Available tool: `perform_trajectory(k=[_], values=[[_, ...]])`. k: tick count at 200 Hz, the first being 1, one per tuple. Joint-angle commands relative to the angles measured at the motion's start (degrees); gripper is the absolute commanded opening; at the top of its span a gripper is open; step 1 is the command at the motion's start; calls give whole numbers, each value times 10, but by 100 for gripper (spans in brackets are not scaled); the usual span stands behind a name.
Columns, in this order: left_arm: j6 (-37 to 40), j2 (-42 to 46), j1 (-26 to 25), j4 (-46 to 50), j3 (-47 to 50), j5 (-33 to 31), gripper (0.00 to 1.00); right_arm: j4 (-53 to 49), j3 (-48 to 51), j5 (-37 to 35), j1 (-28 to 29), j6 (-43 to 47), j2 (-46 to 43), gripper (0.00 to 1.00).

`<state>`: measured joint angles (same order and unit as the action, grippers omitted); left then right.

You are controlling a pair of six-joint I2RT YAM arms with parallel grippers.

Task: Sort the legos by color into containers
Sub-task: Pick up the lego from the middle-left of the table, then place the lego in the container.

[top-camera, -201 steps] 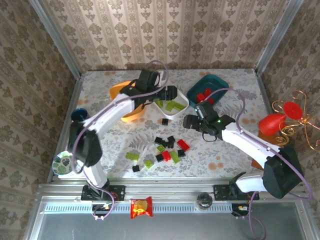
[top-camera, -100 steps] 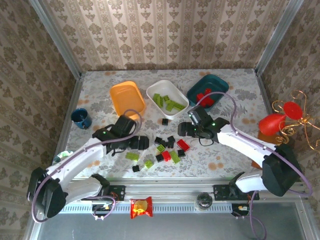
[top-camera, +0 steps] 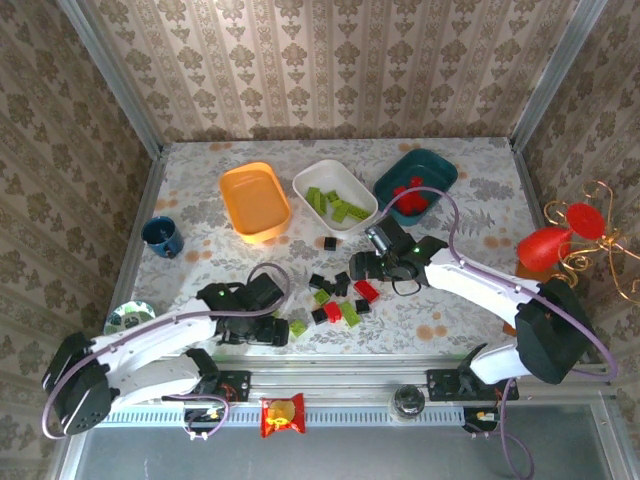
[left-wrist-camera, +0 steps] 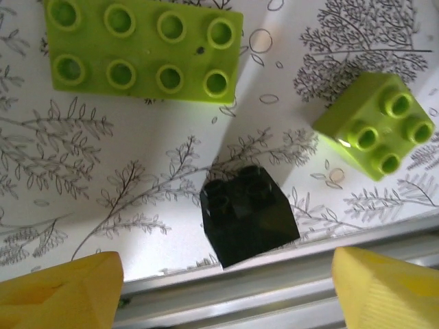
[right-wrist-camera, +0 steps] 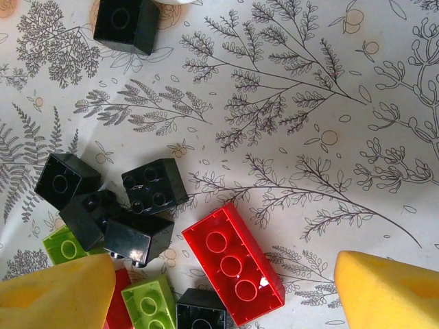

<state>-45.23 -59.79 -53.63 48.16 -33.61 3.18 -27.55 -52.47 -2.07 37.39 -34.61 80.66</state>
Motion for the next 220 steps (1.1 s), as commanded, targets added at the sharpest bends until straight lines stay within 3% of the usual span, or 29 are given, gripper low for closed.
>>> perform_trajectory(k=[1,45,74,144,184,220], values=[[9,-40,-6,-38,-3,-13,72,-23,-17,-6,4,11,-6,85],[44,-92,-8,-69,-9,-16,61,-26,-5,-17,4,9,-28,85],[46,-112,-14,-76,-10,-7,48,-28,-4,-22,4,8,-31,85],[40,-53,-8,-31,-66,-24,36,-24,2,-37,-6,1,-36,85],[113,-70,121,-73,-147,-40,30,-18,15,-41,-18,-9,-56,85],[173,-149,254,-192,-250,-54,31,-20,19,-43,-20,-13,-60,85]])
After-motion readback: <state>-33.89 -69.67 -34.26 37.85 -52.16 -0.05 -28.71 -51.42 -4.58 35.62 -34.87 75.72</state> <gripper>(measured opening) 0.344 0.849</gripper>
